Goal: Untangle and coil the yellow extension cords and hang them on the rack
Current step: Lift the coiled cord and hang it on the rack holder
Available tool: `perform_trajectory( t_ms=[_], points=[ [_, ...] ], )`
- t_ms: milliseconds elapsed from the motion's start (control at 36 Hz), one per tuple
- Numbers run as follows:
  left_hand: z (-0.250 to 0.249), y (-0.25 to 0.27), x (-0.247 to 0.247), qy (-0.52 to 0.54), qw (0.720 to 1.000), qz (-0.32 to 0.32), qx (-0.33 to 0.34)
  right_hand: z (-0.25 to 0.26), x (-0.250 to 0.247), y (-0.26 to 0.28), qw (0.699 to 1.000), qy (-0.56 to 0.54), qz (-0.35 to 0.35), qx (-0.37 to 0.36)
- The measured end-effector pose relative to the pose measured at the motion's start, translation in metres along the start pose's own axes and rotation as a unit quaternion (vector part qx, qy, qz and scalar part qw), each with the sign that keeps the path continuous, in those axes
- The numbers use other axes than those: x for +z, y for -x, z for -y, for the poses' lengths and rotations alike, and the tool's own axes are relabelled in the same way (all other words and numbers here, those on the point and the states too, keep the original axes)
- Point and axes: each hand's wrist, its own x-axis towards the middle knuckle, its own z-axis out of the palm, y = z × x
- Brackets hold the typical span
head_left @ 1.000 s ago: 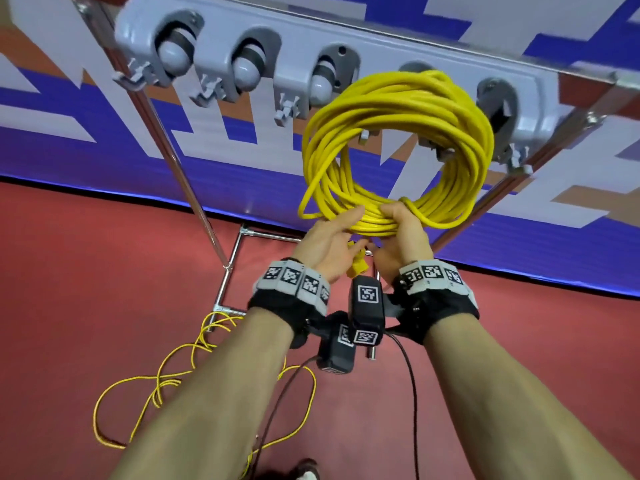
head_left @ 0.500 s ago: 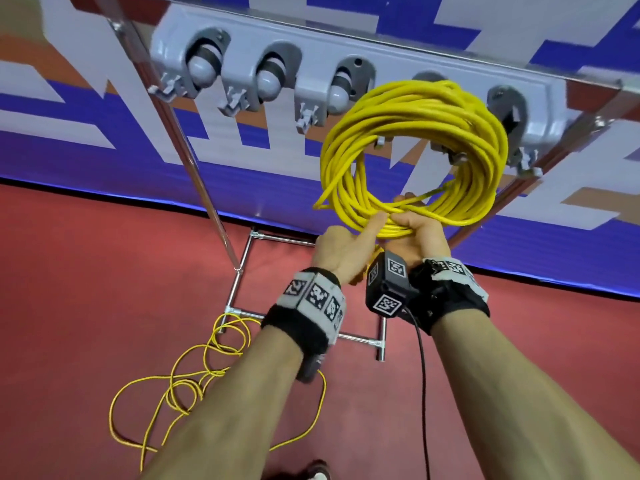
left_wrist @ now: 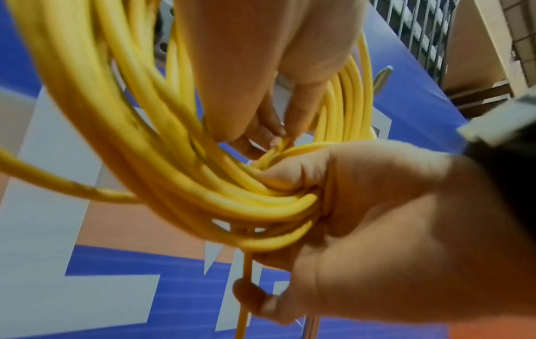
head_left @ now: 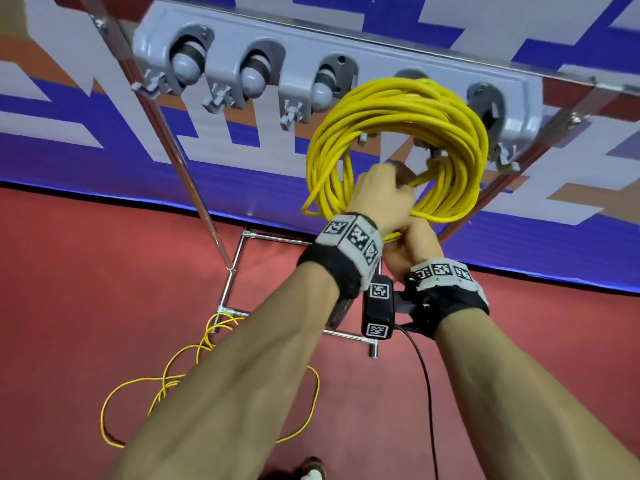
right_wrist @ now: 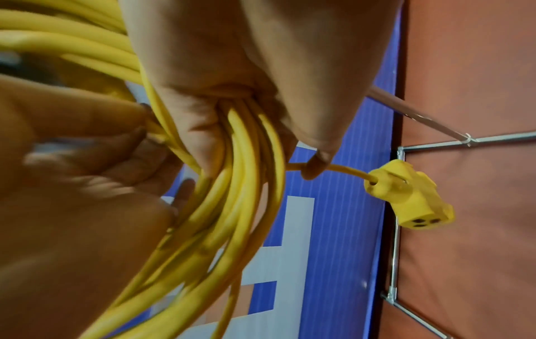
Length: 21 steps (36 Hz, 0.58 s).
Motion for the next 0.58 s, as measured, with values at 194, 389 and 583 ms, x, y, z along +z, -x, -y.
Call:
perform_trajectory(
  t_ms=[194,389,583],
  points=[
    [0.029,0.066,-0.004,0.153,0.975,-0.155,0.045,-0.009,0.007,-0.009,1.0,-0.019,0.018,-0.006],
    [0.079,0.109,-0.01,0.514,0.8,-0.256,-0.175,-0.024,-0.006,-0.006,0.996,0.036,0.083,-0.014],
    [0.103,0.086,0.005,0.514,0.755,-0.237,-0.331,-0.075,-0.022,0.0,0.961,0.25,0.121,-0.002]
  ],
)
